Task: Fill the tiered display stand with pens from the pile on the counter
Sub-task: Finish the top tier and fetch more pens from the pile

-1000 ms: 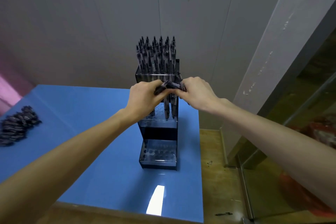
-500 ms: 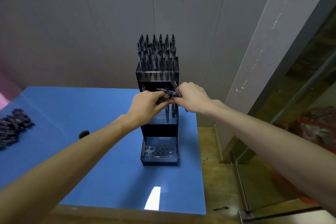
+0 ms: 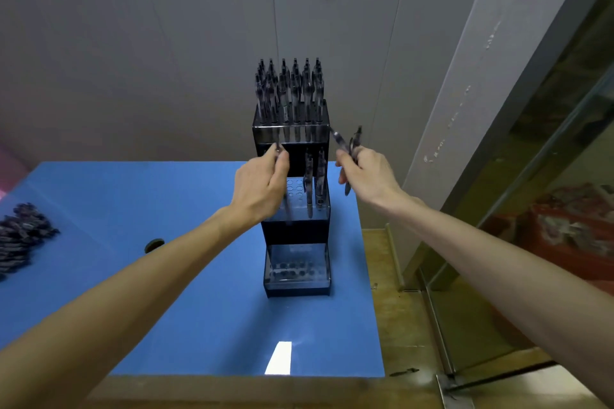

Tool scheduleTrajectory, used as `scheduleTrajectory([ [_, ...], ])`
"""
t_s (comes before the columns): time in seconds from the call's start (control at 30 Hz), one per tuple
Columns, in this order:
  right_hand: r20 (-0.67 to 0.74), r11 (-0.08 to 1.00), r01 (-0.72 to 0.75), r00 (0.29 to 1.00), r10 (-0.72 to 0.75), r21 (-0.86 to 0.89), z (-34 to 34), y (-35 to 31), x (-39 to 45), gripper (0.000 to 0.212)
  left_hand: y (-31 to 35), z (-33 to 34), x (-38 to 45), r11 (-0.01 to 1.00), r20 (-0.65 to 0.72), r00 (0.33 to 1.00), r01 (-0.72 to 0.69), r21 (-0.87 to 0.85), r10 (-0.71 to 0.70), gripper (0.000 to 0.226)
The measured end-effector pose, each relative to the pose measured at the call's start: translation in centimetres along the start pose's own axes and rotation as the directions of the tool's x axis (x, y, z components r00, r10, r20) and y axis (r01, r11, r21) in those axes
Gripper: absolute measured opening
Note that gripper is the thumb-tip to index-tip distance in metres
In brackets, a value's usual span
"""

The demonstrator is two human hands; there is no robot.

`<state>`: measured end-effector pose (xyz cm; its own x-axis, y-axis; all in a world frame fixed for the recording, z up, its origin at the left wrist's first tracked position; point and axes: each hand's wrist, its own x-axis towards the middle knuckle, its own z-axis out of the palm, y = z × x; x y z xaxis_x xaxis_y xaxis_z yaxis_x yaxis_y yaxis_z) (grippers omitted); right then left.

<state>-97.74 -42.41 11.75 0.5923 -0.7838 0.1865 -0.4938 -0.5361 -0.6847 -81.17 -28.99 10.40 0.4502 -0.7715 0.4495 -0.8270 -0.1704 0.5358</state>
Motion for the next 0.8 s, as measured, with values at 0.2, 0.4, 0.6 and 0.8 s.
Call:
scheduleTrajectory([
  [0.2, -0.044, 1.000, 0.005, 0.999, -0.004, 0.016, -0.7, -0.7, -0.4, 0.063, -0.7, -0.8, 1.9, 0.999, 0.014, 0.999, 0.044, -0.014, -0.044, 0.052],
  [0.4, 0.048, 0.990, -0.082, 0.996, 0.077, 0.118, -0.5, -0.2, -0.2, 0.040, -1.0, -1.4, 2.7, 0.989, 0.043, 0.999, -0.015, 0.150, 0.009, 0.055],
  [0.6, 0.187, 0.982, -0.129, 0.977, 0.102, 0.139, -0.4, -0.6, 0.1, 0.026, -0.7, -1.1, 2.9, 0.979, 0.145, 0.989, -0.050, 0.199, 0.021, 0.046],
  [0.8, 0.217, 0.995, -0.097, 0.972, 0.091, 0.016, 0.1, -1.1, 0.1, 0.016, -0.5, -0.4, 3.2, 0.977, 0.209, 0.977, -0.077, 0.197, 0.035, 0.043],
])
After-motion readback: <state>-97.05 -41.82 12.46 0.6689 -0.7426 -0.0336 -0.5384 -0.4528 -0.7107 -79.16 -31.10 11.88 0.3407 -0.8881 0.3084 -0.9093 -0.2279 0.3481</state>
